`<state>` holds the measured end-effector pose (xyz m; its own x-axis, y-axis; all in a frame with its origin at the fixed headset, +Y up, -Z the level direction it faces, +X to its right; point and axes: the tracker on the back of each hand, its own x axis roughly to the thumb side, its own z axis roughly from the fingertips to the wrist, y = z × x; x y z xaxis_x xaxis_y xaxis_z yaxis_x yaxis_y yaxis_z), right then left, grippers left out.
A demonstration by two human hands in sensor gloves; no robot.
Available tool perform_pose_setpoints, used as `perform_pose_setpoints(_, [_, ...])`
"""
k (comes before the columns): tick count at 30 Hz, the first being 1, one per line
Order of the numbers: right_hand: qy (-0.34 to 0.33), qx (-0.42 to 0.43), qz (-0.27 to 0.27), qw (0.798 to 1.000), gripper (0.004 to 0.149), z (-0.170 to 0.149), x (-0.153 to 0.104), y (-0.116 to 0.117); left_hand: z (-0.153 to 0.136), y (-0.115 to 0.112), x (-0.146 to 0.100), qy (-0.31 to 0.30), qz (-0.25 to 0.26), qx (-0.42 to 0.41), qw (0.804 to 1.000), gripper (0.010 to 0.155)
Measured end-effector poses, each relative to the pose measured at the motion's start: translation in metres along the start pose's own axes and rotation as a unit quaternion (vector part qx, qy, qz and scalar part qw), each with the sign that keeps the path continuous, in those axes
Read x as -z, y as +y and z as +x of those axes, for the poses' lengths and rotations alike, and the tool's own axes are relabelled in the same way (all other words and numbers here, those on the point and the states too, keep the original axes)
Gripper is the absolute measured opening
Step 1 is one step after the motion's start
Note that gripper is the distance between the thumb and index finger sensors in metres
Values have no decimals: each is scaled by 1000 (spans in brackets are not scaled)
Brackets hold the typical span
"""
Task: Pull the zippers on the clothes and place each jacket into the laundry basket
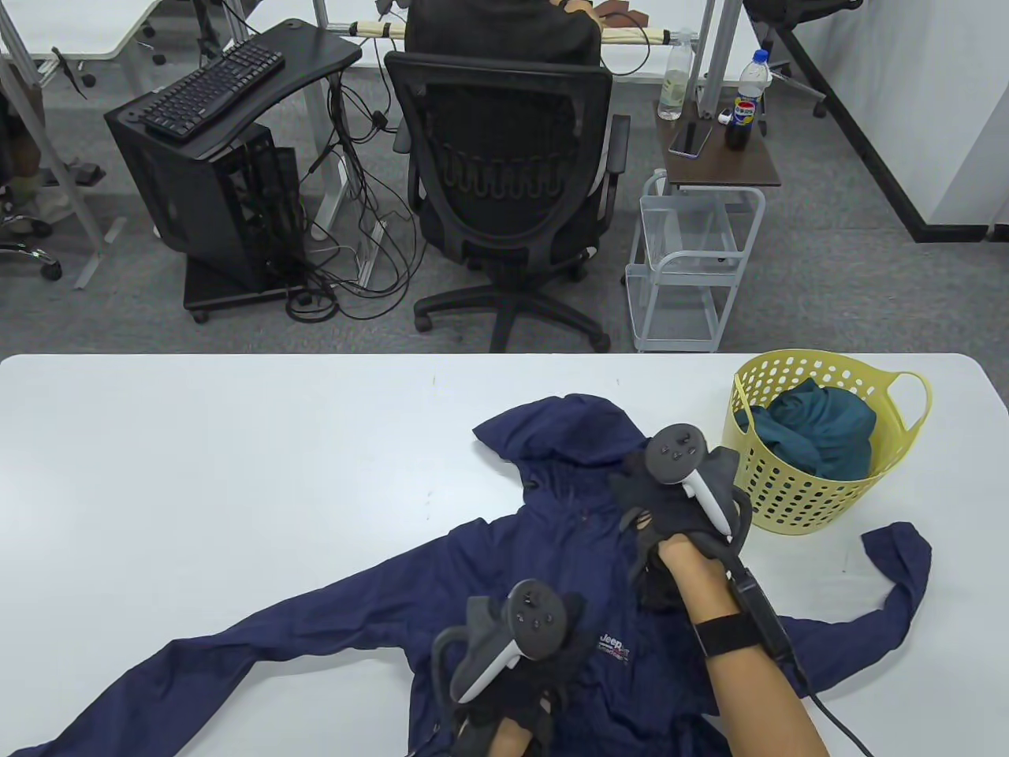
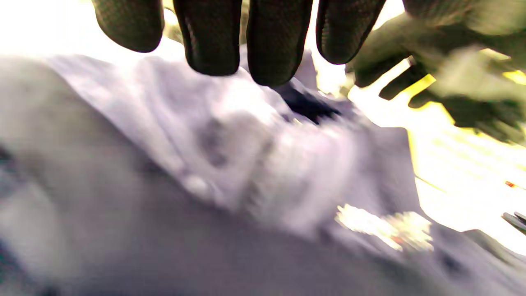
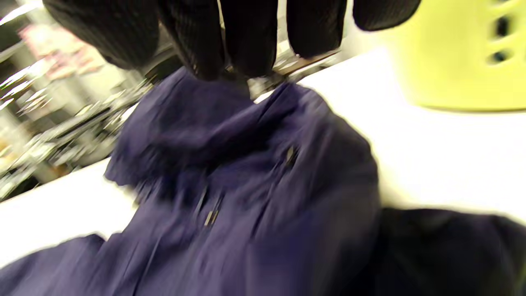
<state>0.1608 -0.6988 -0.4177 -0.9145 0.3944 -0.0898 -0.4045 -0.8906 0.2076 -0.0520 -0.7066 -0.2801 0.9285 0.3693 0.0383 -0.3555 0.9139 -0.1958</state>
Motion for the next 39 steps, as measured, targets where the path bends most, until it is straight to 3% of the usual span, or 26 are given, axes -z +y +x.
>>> perform_pose_setpoints(2, [-33,-37,108,993,57,5,-7,31,-17,3,8,34,14,24,999,62])
perform_pose_setpoints(4, [-54,-57,136,988,61,3,-14,56,-30,2,16,45,2,41,998,61])
perform_pose_setpoints(5, [-59,-58,140,987,62,1,-19,66,-38,-1,22,39,-27,51,998,61])
perform_pose_setpoints(9, [-105,-22,55,993,59,-6,-47,54,-58,-16,37,30,-141,60,988,59])
perform_pose_setpoints(13, [-125,6,-15,992,47,-23,-81,34,-68,-25,45,42,-186,81,978,60])
perform_pose_setpoints(14, [-116,-16,-22,993,44,-28,-87,31,-70,-27,47,49,-192,79,977,62])
perform_pose_setpoints(17, [-80,-82,39,993,46,-45,-101,32,-75,-35,53,71,-201,83,973,70])
perform_pose_setpoints(19, [-74,-89,34,993,47,-54,-104,37,-78,-38,56,91,-192,99,972,73])
perform_pose_setpoints(21, [-65,-85,63,992,50,-63,-102,44,-82,-42,60,116,-177,100,972,74])
perform_pose_setpoints(24, [-66,-94,62,991,53,-63,-101,50,-89,-45,64,150,-157,88,972,73])
perform_pose_setpoints(28, [-53,-131,101,985,57,-60,-93,68,-99,-44,68,192,-114,93,970,71])
perform_pose_setpoints(33, [7,-130,90,987,62,-78,-72,66,-110,-35,67,205,-83,83,972,71])
perform_pose_setpoints(39, [79,-34,60,994,65,-116,-39,59,-111,-10,56,186,-35,47,981,70])
